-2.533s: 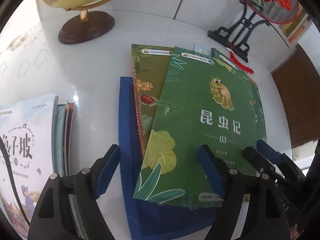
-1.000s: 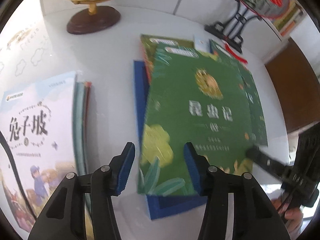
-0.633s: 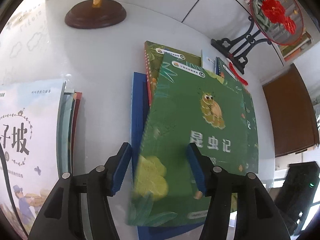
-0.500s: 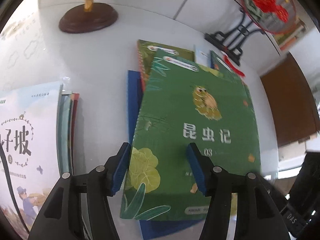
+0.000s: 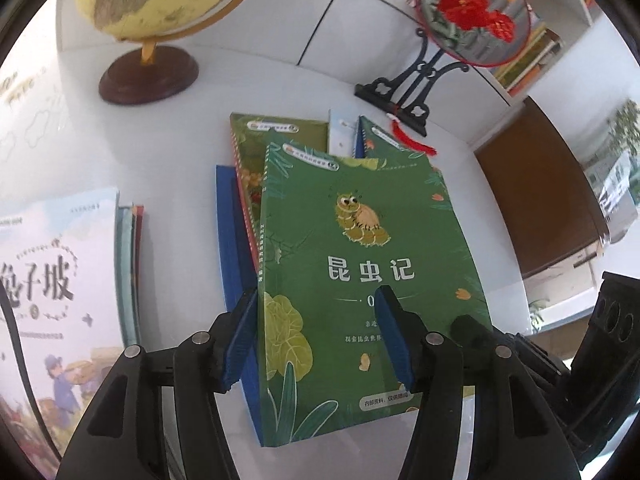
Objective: Organize books
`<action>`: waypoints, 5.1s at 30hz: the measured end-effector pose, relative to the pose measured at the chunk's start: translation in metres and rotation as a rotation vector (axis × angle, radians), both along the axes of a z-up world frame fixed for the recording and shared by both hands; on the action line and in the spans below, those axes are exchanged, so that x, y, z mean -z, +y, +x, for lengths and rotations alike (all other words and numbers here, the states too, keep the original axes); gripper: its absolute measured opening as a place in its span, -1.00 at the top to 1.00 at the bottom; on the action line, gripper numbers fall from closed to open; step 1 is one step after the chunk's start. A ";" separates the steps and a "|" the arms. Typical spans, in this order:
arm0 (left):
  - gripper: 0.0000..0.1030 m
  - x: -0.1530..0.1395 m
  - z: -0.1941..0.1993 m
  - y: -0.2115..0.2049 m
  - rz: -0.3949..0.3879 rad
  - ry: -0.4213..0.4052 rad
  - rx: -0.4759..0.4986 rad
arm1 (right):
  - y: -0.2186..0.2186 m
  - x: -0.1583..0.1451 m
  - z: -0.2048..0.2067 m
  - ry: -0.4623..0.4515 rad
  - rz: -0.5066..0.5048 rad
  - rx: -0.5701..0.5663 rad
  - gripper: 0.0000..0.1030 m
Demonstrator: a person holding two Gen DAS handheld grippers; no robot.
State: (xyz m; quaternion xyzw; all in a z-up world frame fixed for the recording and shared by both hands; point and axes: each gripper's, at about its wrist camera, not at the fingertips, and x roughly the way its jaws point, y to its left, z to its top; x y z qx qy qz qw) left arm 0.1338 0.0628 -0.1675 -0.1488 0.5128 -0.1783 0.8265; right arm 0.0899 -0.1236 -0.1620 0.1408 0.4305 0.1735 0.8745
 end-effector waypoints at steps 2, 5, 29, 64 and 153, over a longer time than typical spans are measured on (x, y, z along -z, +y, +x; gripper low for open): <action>-0.06 -0.004 -0.001 0.002 -0.003 -0.006 0.005 | 0.001 -0.004 -0.004 -0.007 0.011 -0.001 0.76; -0.06 -0.008 -0.002 0.006 -0.013 -0.004 0.002 | 0.004 -0.010 -0.008 -0.020 0.005 0.003 0.76; -0.06 -0.044 -0.039 0.091 0.004 -0.092 -0.100 | 0.079 -0.056 -0.024 -0.108 0.005 -0.064 0.76; -0.06 0.014 -0.085 0.201 0.097 0.065 -0.319 | 0.216 -0.001 -0.024 0.061 0.023 -0.328 0.72; -0.46 0.027 0.062 -0.114 0.139 -0.041 0.101 | -0.106 0.036 0.051 0.079 0.068 0.290 -0.09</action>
